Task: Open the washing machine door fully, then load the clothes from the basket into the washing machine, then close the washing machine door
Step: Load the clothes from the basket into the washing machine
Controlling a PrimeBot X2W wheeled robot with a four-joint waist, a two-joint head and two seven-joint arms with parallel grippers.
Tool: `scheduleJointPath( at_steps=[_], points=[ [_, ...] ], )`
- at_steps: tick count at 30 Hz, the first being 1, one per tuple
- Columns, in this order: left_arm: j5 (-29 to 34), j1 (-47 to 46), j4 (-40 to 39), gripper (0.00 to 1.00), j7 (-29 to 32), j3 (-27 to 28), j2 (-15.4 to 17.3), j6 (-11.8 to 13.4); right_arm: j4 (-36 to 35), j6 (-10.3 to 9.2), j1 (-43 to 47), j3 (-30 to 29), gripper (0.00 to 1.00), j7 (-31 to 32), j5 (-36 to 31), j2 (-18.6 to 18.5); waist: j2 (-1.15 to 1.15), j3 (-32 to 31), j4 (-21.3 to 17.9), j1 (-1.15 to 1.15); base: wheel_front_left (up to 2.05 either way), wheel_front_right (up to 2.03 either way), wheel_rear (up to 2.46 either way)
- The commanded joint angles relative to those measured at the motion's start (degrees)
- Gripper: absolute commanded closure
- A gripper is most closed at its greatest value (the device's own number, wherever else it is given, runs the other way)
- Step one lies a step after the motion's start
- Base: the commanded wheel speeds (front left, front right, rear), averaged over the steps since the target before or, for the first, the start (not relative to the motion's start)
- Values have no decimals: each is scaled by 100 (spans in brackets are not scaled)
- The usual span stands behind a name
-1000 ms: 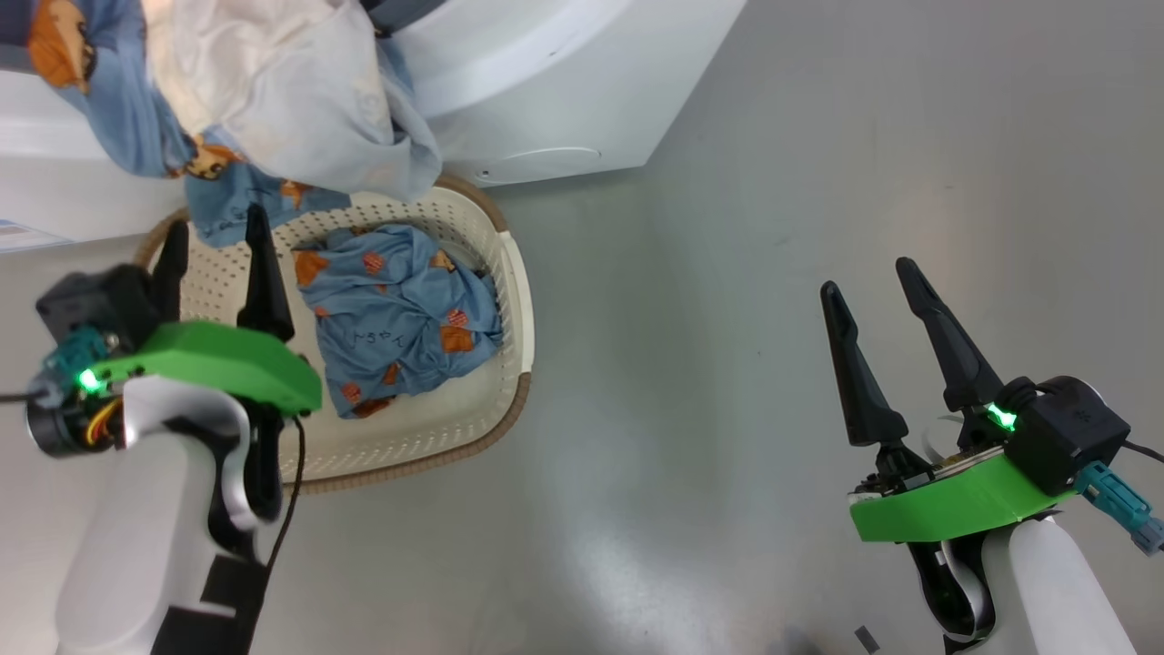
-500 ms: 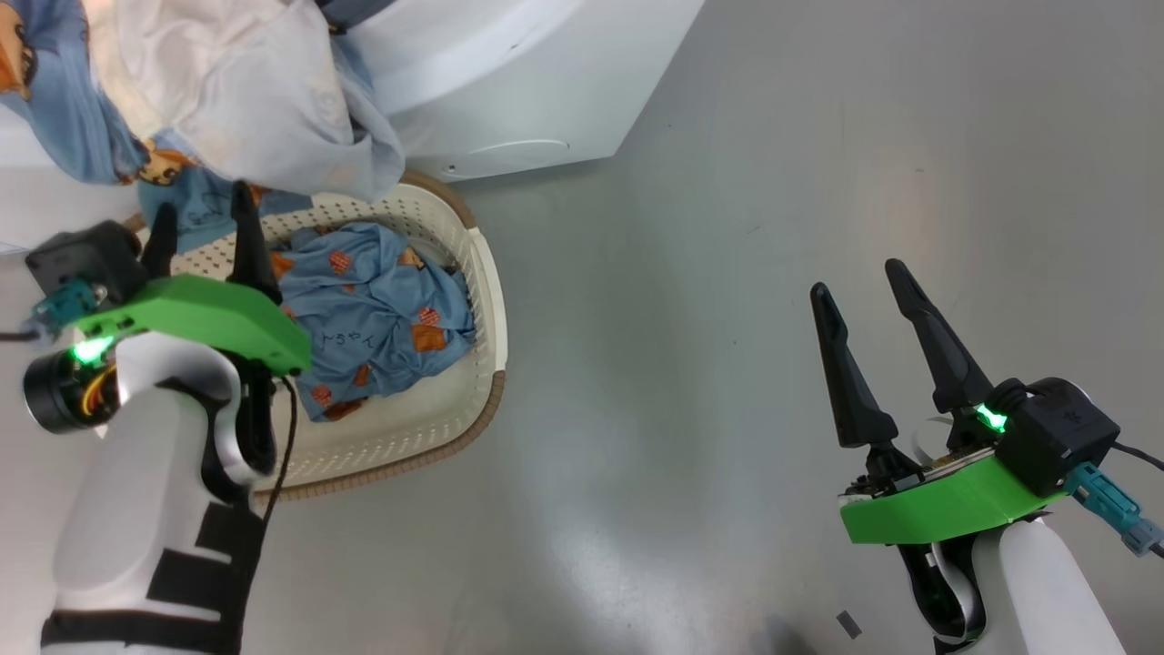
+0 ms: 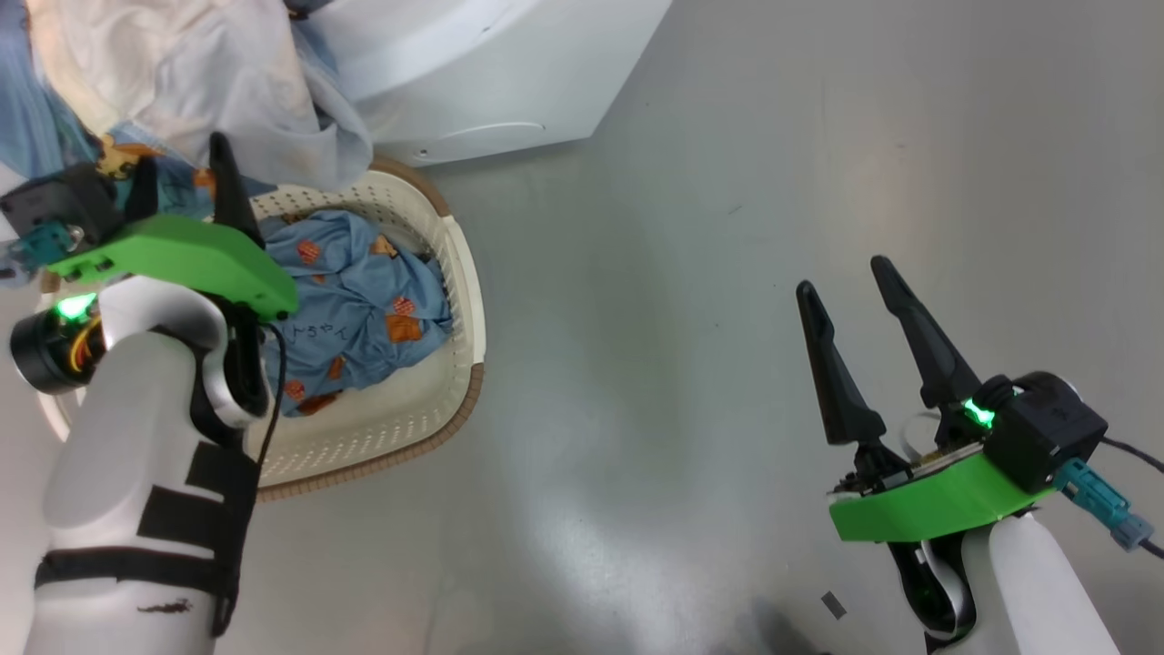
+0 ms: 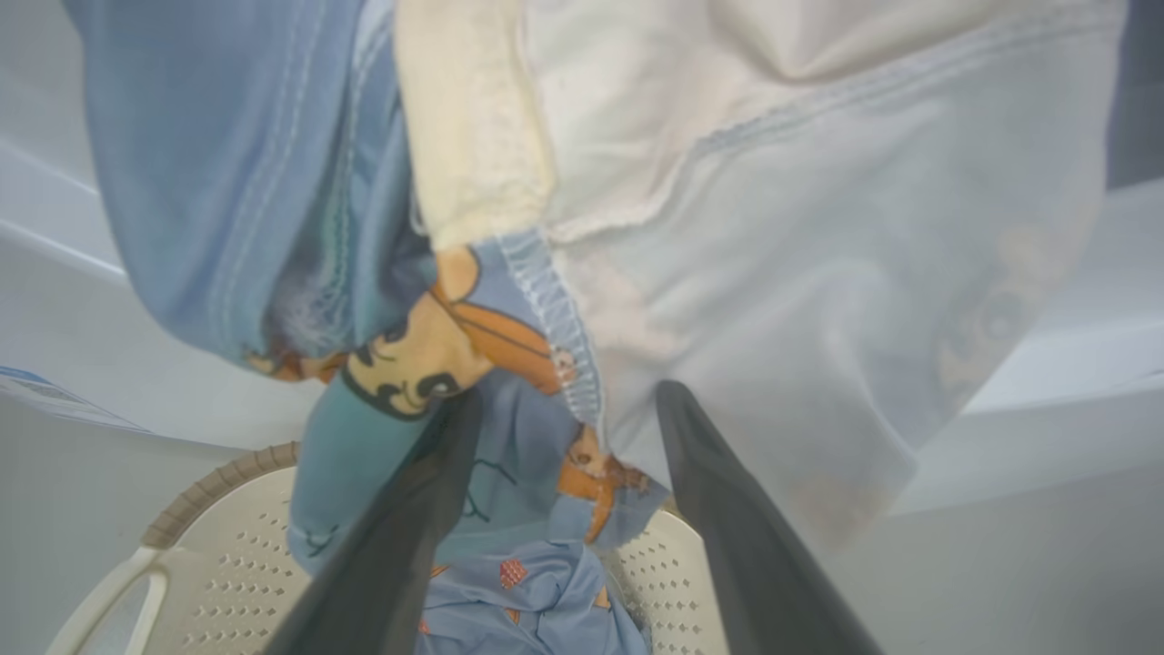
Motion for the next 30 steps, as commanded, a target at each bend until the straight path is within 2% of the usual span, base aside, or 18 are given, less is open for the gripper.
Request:
scheduleJointPath(
  at_steps=[1, 18, 30],
  points=[
    [-51, -131, -5, 0, -68, 174, 155, -38, -123, 9, -53, 114, 0, -27, 36, 12, 0, 43, -41, 0, 0, 0, 0],
    [-117, -874, 752, 0, -550, 366, 233, 60, -178, 9, -109, 150, 0, -27, 14, 40, 0, 354, -220, 0, 0, 0, 0],
    [81, -1198, 679, 1, -957, 488, 115, 181, -208, 9, -163, 130, 0, -27, 7, 48, 0, 560, -253, 0, 0, 0, 0]
  ],
)
